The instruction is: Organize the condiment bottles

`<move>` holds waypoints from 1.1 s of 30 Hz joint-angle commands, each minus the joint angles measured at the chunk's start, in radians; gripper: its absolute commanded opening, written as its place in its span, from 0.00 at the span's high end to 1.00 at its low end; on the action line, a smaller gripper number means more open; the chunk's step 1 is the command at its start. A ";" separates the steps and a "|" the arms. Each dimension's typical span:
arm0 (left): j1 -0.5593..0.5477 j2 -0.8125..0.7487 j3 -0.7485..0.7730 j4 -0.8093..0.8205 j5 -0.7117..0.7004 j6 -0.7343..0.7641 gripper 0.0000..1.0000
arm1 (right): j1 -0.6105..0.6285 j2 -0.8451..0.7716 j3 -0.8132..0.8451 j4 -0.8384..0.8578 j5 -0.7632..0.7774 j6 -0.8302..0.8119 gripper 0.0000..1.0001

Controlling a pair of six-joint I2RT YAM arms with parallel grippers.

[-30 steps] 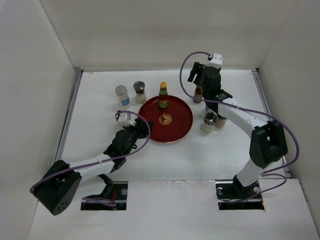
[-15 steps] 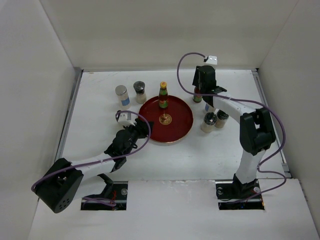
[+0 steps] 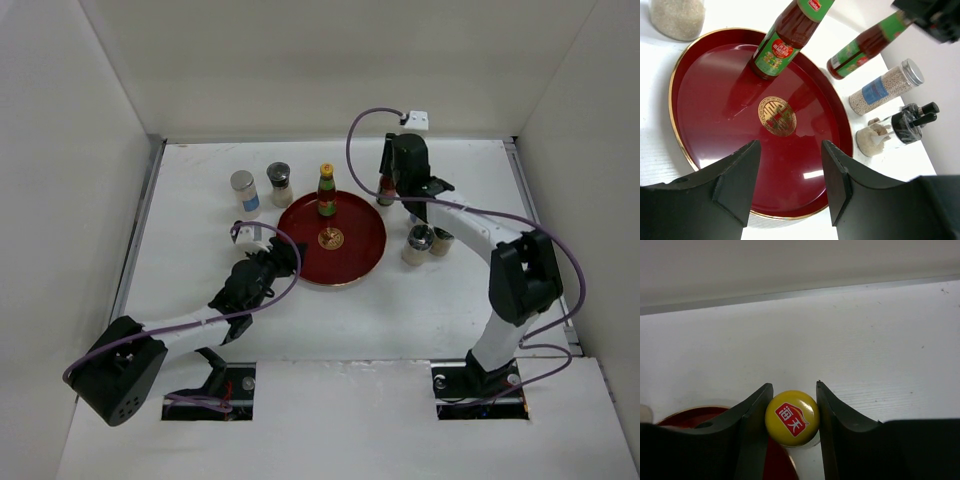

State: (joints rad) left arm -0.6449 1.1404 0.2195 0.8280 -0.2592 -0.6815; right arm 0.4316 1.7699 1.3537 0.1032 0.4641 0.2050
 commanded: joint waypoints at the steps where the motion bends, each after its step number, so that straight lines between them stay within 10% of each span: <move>1: 0.009 -0.002 -0.012 0.060 -0.006 -0.010 0.51 | 0.069 -0.128 0.033 0.159 -0.002 -0.007 0.76; 20: 0.020 -0.033 -0.017 0.048 -0.009 -0.004 0.51 | 0.175 0.048 0.059 0.210 -0.001 0.022 0.74; 33: 0.031 -0.111 0.036 -0.030 -0.021 0.019 0.33 | 0.201 -0.093 -0.100 0.276 -0.008 0.080 0.16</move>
State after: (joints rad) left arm -0.6220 1.0836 0.2111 0.8043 -0.2668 -0.6762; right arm 0.6147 1.7901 1.2633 0.2848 0.4526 0.2611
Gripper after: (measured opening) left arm 0.656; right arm 0.827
